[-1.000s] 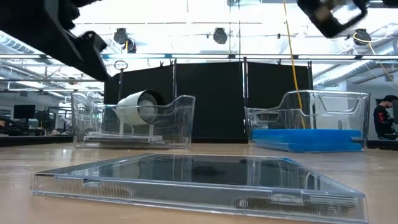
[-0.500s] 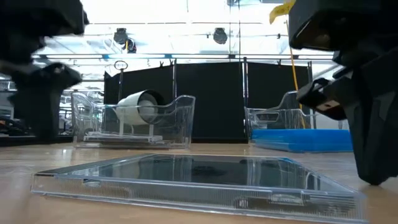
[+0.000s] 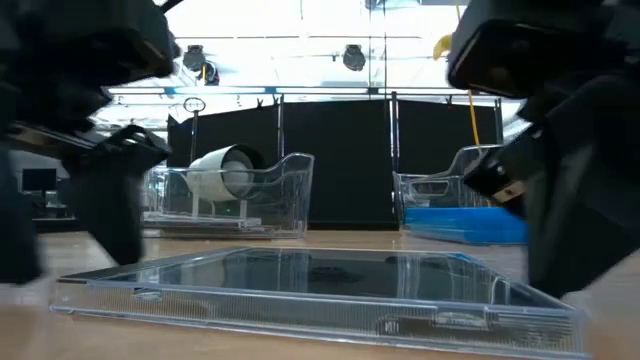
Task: Pick & place jewel cases by type
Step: Put the black cd case into the left transparent bin
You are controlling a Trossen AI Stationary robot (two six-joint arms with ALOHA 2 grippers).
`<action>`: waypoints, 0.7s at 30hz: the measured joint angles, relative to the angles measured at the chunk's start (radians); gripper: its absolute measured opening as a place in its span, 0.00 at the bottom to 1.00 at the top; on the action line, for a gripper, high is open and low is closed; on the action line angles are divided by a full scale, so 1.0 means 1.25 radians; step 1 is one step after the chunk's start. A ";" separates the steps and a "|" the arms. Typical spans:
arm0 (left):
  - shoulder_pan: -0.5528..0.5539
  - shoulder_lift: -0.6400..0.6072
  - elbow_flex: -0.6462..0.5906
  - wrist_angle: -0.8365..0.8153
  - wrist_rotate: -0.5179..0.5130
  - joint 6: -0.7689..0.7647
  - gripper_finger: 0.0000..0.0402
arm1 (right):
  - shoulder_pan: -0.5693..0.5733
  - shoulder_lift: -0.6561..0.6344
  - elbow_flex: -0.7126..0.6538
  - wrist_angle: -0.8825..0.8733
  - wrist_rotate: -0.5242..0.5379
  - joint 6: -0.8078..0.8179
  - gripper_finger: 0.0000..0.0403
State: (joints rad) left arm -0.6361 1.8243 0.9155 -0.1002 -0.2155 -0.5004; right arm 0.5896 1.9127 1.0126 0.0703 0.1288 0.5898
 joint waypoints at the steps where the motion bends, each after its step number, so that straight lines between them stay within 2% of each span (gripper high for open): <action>1: 0.005 0.000 0.000 0.006 -0.002 0.005 0.74 | -0.005 0.001 -0.010 0.037 0.005 -0.016 0.00; 7: 0.027 0.002 -0.001 0.020 -0.007 0.006 0.74 | -0.033 0.005 -0.063 0.189 0.074 -0.106 0.00; 11: 0.037 0.001 -0.002 0.017 -0.015 -0.003 0.74 | -0.051 0.005 -0.067 0.195 0.110 -0.135 0.00; 21: 0.050 0.000 -0.004 0.008 -0.053 -0.005 0.74 | -0.090 0.006 -0.072 0.238 0.126 -0.245 0.00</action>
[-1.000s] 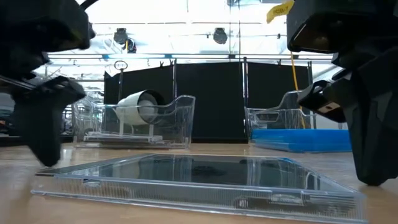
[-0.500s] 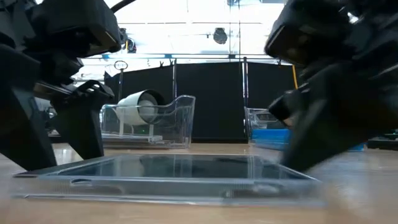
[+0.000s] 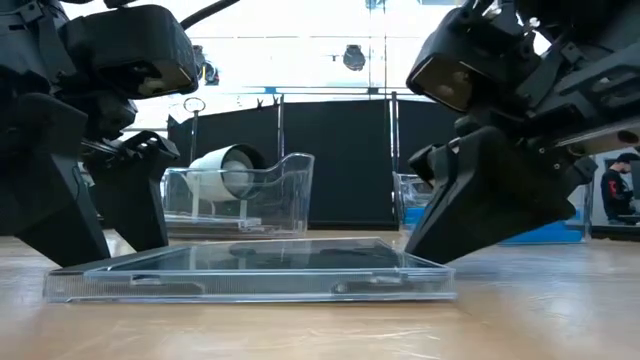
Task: Pick & place jewel cases by type
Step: Put the black cd case into the left transparent bin
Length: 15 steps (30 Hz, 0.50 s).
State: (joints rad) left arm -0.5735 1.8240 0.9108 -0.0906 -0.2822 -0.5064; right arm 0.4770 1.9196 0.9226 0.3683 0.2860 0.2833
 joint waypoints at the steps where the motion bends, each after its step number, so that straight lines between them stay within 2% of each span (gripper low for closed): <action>1: 0.000 0.000 0.000 0.000 -0.001 0.000 0.74 | 0.000 0.000 0.000 0.000 0.001 -0.009 0.00; 5: 0.001 0.000 0.000 -0.005 -0.003 -0.007 0.74 | 0.000 -0.023 0.000 -0.022 0.009 -0.021 0.00; 11: 0.000 0.001 0.002 -0.017 -0.011 -0.062 0.74 | 0.022 -0.129 0.011 -0.145 0.051 0.091 0.00; 15: 0.007 0.002 0.002 0.021 -0.020 -0.050 0.74 | 0.056 -0.173 0.010 -0.157 0.045 0.096 0.00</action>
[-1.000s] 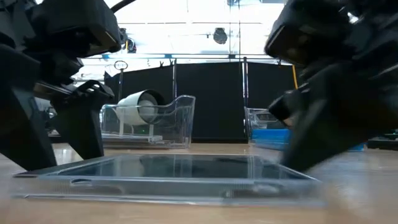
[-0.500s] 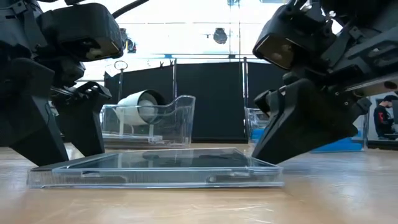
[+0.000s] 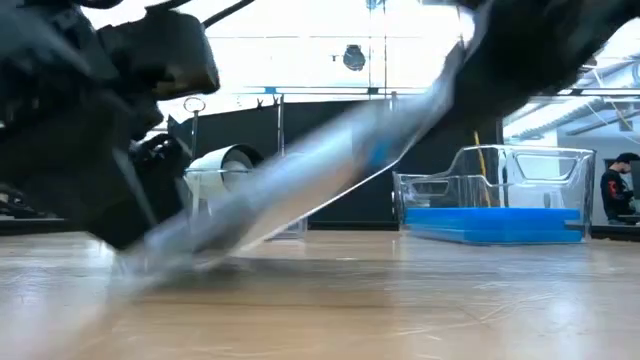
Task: Pick & place jewel cases by type
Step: Put the black cd case into the left transparent bin
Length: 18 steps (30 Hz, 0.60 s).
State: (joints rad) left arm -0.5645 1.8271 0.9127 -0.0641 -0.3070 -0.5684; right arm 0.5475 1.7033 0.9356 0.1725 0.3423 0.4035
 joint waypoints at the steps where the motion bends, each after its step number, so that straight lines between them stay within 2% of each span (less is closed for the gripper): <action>1: 0.003 0.000 0.000 0.019 0.001 0.006 0.74 | 0.006 -0.011 0.000 0.002 -0.004 -0.004 0.00; 7: 0.027 0.000 0.000 0.139 0.002 0.059 0.74 | 0.017 -0.028 -0.001 0.006 -0.006 -0.016 0.00; 12: 0.041 0.000 0.000 0.156 0.018 0.093 0.74 | 0.007 -0.022 -0.002 0.008 -0.027 -0.011 0.00; 15: 0.054 -0.001 0.000 0.124 0.007 0.092 0.74 | 0.006 -0.003 -0.002 0.044 -0.083 0.008 0.00; 18: 0.070 -0.001 0.000 0.061 0.007 0.072 0.74 | 0.011 0.047 -0.002 0.155 -0.177 0.032 0.00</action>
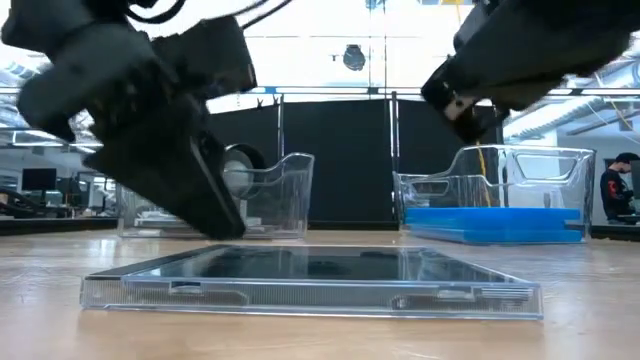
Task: Pick & place jewel cases by type
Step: Put the black cd case into the left transparent bin
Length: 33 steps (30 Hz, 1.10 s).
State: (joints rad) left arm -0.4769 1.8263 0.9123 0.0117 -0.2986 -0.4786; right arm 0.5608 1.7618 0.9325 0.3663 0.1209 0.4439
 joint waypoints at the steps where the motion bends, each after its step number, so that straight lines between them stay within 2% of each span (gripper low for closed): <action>1: 0.007 0.000 0.000 -0.024 0.000 -0.005 0.74 | 0.004 0.022 0.000 0.044 -0.044 0.012 0.00; 4: 0.029 -0.002 0.001 -0.076 -0.001 -0.021 0.74 | 0.007 0.093 0.000 0.180 -0.169 0.048 0.00; 7: 0.051 -0.003 0.001 -0.095 0.009 -0.012 0.74 | 0.008 0.147 0.018 0.212 -0.242 0.094 0.00; 10: 0.074 -0.003 0.001 -0.090 0.034 0.003 0.74 | 0.008 0.188 0.036 0.172 -0.245 0.126 0.00; 13: 0.094 -0.003 0.001 -0.085 0.048 0.005 0.74 | -0.002 0.217 0.053 0.135 -0.202 0.141 0.00; 18: 0.119 -0.003 0.001 -0.091 0.071 -0.004 0.74 | -0.015 0.203 0.060 0.027 -0.109 0.149 0.00; 21: 0.123 -0.002 0.001 -0.093 0.109 -0.024 0.74 | 0.005 0.165 0.059 -0.069 0.015 0.136 0.00; 26: 0.107 -0.003 0.000 -0.095 0.169 -0.041 0.74 | 0.040 0.111 0.054 -0.224 0.271 0.128 0.00; 30: 0.079 -0.002 0.000 -0.088 0.184 -0.059 0.74 | 0.056 0.094 0.055 -0.245 0.451 0.099 0.00; 33: 0.056 -0.002 -0.001 -0.057 0.190 -0.057 0.74 | 0.054 0.097 0.055 -0.211 0.515 0.042 0.00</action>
State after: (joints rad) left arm -0.4064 1.8240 0.9110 -0.0590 -0.0605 -0.5504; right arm 0.6284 1.8828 1.0016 0.1031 0.7643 0.4965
